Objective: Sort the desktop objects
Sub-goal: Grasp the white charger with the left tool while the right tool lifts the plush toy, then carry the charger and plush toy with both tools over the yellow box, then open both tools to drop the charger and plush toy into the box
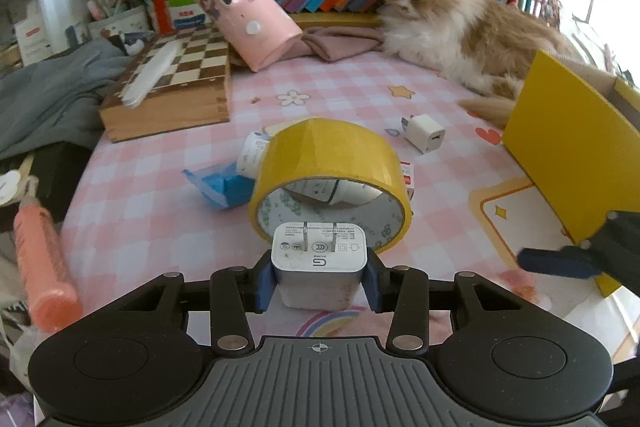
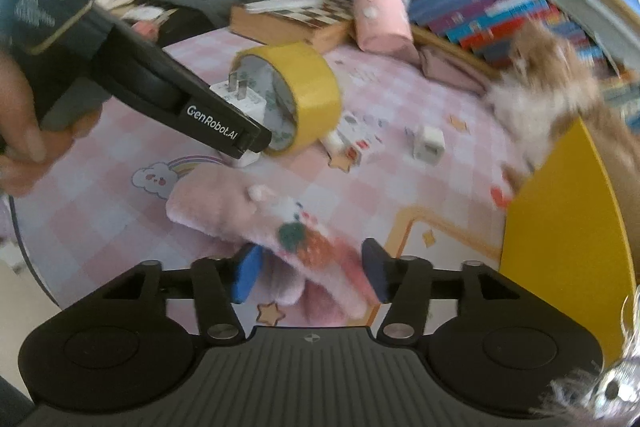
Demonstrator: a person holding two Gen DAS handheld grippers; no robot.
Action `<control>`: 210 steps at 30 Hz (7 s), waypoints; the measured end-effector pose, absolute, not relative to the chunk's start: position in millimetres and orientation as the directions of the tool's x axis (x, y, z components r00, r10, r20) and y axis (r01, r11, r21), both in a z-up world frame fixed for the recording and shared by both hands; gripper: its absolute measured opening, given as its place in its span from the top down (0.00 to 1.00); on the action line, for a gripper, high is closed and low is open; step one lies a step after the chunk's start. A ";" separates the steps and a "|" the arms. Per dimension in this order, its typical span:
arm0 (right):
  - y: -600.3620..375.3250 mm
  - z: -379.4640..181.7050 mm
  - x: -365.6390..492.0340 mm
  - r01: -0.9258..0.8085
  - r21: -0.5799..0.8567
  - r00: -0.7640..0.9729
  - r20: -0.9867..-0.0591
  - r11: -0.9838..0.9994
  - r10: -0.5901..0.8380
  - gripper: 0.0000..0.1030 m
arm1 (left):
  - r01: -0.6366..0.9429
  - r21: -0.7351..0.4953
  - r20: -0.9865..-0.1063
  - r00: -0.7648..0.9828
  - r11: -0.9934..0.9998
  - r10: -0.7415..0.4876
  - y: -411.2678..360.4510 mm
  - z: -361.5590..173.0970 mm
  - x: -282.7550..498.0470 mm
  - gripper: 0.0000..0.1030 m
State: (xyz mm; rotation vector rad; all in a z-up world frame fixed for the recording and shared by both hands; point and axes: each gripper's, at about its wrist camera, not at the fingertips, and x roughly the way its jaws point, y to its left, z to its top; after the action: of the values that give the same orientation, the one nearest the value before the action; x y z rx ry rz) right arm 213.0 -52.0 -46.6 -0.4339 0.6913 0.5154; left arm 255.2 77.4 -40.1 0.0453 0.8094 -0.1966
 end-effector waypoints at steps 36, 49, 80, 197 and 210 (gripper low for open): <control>-128.9 16.1 86.9 -0.270 0.113 0.731 -0.623 0.956 0.280 0.87 | 0.279 -0.233 -0.603 0.710 0.932 -0.363 72.7 27.9 127.2 0.59; -159.0 17.9 27.7 -0.084 0.110 0.769 -0.625 0.990 0.135 0.87 | 0.367 -0.246 -0.571 0.693 0.897 -0.440 56.7 40.4 71.6 0.59; -197.1 22.7 -66.8 0.211 0.079 0.748 -0.655 0.974 -0.109 0.87 | 0.647 -0.297 -0.549 0.486 0.702 -0.680 -12.5 34.0 41.9 0.59; -366.5 11.5 213.5 -0.286 0.152 0.730 -0.605 0.946 0.318 0.66 | 0.356 0.052 -0.591 0.764 0.933 -0.258 -207.6 40.0 202.1 0.45; -363.9 34.5 190.5 -0.242 0.162 0.787 -0.544 0.956 0.292 0.54 | 0.325 -0.011 -0.523 0.804 0.946 -0.282 -184.8 64.6 186.8 0.35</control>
State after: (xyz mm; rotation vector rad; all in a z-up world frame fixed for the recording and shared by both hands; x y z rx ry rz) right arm 190.5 -363.9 34.5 0.0854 0.5994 0.2882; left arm 186.8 -184.8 64.6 0.0808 0.5469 -0.3255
